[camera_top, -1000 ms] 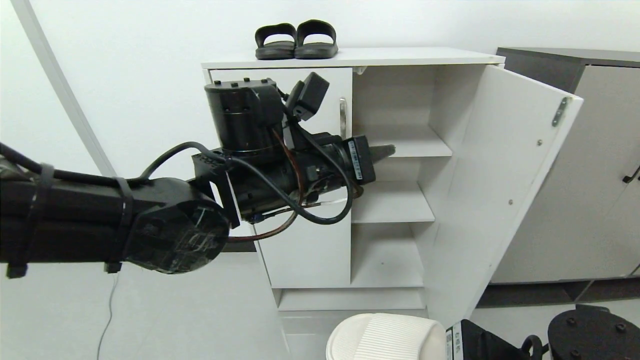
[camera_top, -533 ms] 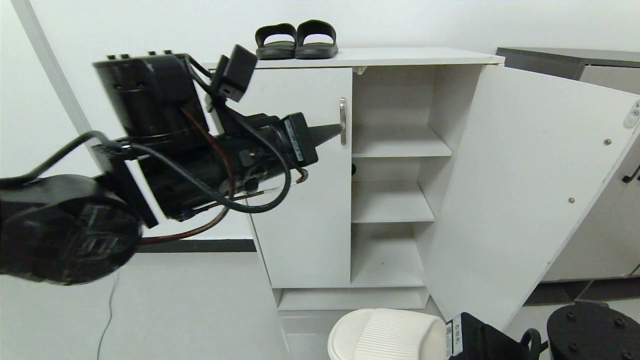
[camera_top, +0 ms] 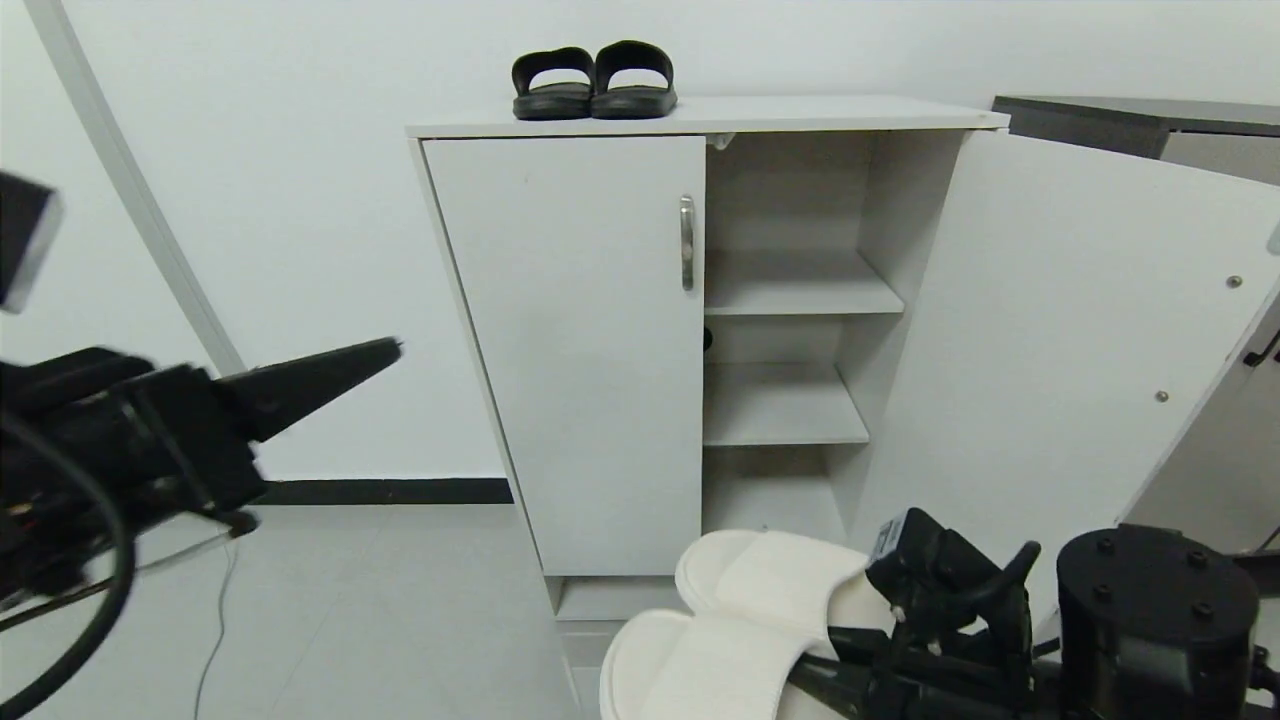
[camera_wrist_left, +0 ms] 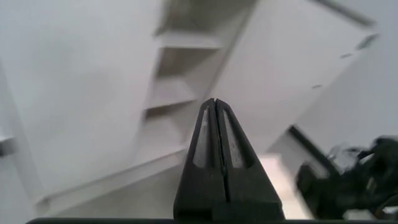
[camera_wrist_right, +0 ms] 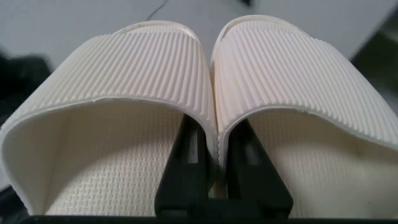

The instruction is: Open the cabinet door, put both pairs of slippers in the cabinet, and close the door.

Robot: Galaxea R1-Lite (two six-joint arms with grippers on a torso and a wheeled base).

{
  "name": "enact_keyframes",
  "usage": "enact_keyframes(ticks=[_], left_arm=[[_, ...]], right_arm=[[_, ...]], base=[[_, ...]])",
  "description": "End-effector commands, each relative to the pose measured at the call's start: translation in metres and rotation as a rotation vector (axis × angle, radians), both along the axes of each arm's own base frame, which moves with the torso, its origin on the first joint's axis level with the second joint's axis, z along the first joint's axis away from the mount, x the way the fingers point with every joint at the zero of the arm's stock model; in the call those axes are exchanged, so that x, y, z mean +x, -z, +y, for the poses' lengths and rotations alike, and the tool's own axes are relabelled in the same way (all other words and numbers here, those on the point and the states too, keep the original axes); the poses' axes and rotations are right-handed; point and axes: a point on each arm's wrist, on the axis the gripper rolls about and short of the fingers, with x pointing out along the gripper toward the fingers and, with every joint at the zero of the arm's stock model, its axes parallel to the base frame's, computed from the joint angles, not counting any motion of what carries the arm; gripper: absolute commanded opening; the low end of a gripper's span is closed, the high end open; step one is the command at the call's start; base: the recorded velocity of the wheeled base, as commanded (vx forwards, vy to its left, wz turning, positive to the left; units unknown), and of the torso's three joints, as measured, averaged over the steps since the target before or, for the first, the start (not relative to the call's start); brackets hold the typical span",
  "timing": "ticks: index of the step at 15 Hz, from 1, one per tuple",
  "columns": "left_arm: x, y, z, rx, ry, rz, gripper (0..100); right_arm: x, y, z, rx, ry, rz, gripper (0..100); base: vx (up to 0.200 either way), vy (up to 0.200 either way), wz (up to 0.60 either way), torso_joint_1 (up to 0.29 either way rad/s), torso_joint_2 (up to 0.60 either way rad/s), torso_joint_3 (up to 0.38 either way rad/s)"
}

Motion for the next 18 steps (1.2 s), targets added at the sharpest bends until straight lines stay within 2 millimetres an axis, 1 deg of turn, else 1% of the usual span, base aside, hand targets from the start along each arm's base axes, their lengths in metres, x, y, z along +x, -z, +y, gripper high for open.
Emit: enact_keyframes(ticks=[1,2,4,5,6,7,8,9,10,12,14,15,16,18], left_arm=[[-0.082,0.019,0.044,0.075,-0.253,-0.027,0],[-0.107,0.031,0.054,0.097,-0.345,0.010,0],[-0.130,0.043,0.065,0.098,-0.513,0.015,0],[-0.134,0.046,0.068,0.094,-0.556,0.010,0],[-0.142,0.060,0.070,0.095,-0.677,0.017,0],[-0.145,0.076,0.070,0.121,-0.737,0.030,0],[-0.149,0.089,0.070,0.168,-0.782,0.026,0],[-0.155,0.107,0.069,0.206,-0.838,0.023,0],[-0.157,0.120,0.068,0.211,-0.874,0.029,0],[-0.161,0.150,0.067,0.219,-0.923,0.034,0],[-0.161,0.173,0.067,0.242,-0.908,0.036,0],[-0.159,0.177,0.067,0.248,-0.893,0.039,0],[-0.158,0.177,0.066,0.241,-0.850,0.017,0],[-0.154,0.179,0.062,0.266,-0.704,-0.054,0]], right_arm=[[0.011,-0.001,0.010,0.002,0.060,-0.009,0],[0.023,-0.002,0.019,-0.003,0.163,-0.031,0],[0.042,-0.001,0.030,0.018,0.329,-0.029,0],[0.048,0.000,0.033,0.019,0.374,-0.033,0],[0.066,0.006,0.035,0.000,0.485,-0.047,0],[0.073,0.009,0.034,-0.013,0.530,-0.050,0],[0.075,0.010,0.034,-0.016,0.541,-0.052,0],[0.075,0.010,0.033,-0.016,0.545,-0.050,0],[0.075,0.010,0.033,-0.018,0.544,-0.051,0],[0.075,0.011,0.034,-0.018,0.543,-0.051,0],[0.075,0.011,0.034,-0.018,0.544,-0.052,0],[0.075,0.011,0.033,-0.018,0.546,-0.052,0],[0.075,0.011,0.033,-0.018,0.545,-0.050,0],[0.075,0.013,0.034,-0.023,0.543,-0.047,0]], base=[[0.000,0.000,0.00,0.000,0.00,0.000],[0.000,0.000,0.00,0.000,0.00,0.000],[0.000,0.000,0.00,0.000,0.00,0.000],[0.000,0.000,0.00,0.000,0.00,0.000],[0.000,0.000,0.00,0.000,0.00,0.000],[0.000,0.000,0.00,0.000,0.00,0.000],[0.000,0.000,0.00,0.000,0.00,0.000],[0.000,0.000,0.00,0.000,0.00,0.000],[0.000,0.000,0.00,0.000,0.00,0.000],[0.000,0.000,0.00,0.000,0.00,0.000],[0.000,0.000,0.00,0.000,0.00,0.000],[0.000,0.000,0.00,0.000,0.00,0.000],[0.000,0.000,0.00,0.000,0.00,0.000],[0.000,0.000,0.00,0.000,0.00,0.000]])
